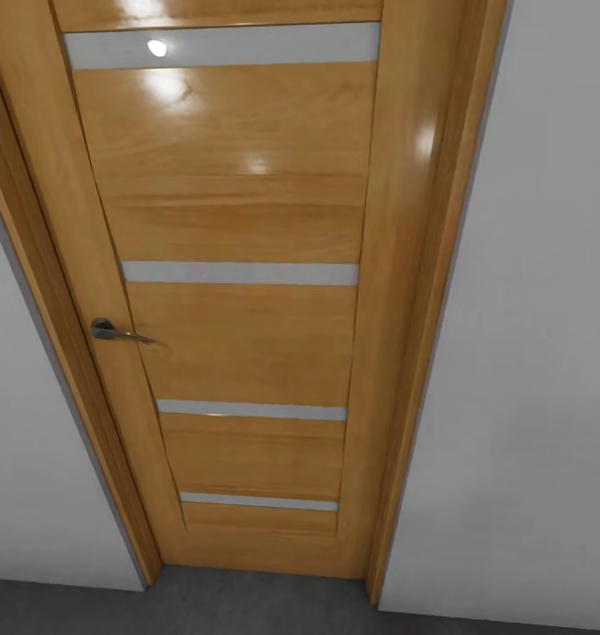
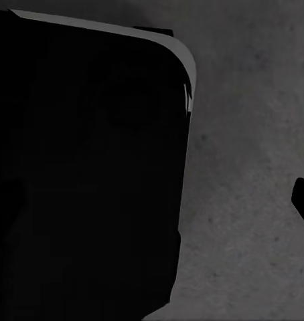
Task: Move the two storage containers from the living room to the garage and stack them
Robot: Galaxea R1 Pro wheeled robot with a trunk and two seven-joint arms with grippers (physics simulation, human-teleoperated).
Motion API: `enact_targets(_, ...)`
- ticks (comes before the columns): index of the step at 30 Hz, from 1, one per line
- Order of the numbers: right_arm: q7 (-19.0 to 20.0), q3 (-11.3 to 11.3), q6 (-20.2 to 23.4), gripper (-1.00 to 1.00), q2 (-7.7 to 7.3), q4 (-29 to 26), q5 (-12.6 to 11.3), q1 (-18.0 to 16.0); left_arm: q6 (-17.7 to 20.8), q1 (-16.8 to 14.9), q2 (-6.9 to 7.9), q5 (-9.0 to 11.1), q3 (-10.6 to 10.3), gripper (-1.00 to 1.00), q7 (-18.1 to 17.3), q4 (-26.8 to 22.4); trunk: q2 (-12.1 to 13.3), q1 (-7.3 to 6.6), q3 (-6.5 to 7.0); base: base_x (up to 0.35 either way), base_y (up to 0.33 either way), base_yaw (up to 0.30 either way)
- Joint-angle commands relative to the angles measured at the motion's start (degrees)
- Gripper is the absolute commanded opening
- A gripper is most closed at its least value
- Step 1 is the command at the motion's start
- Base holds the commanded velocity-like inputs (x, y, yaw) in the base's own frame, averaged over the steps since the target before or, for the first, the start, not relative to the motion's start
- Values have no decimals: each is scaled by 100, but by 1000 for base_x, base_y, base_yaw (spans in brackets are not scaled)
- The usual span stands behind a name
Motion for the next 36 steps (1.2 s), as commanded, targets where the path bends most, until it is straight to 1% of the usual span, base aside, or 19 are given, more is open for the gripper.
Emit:
enact_targets(1,13,0,-24,100,-1,3,41,-1,-10,1,0,24,0,100,5,-4,-2,0,-4,0,0,0)
enact_targets(7,25,-4,-31,100,-5,2,39,-1,-10,1,3,24,6,100,5,-4,-2,0,-4,0,0,0)
enact_targets(9,-35,-8,-36,100,1,2,36,-1,-10,0,0,24,-1,100,5,-4,-2,0,-4,101,80,0)
enact_targets(36,-62,-9,-38,100,1,2,22,0,-10,1,0,24,-1,100,5,-4,-2,0,-4,190,181,0)
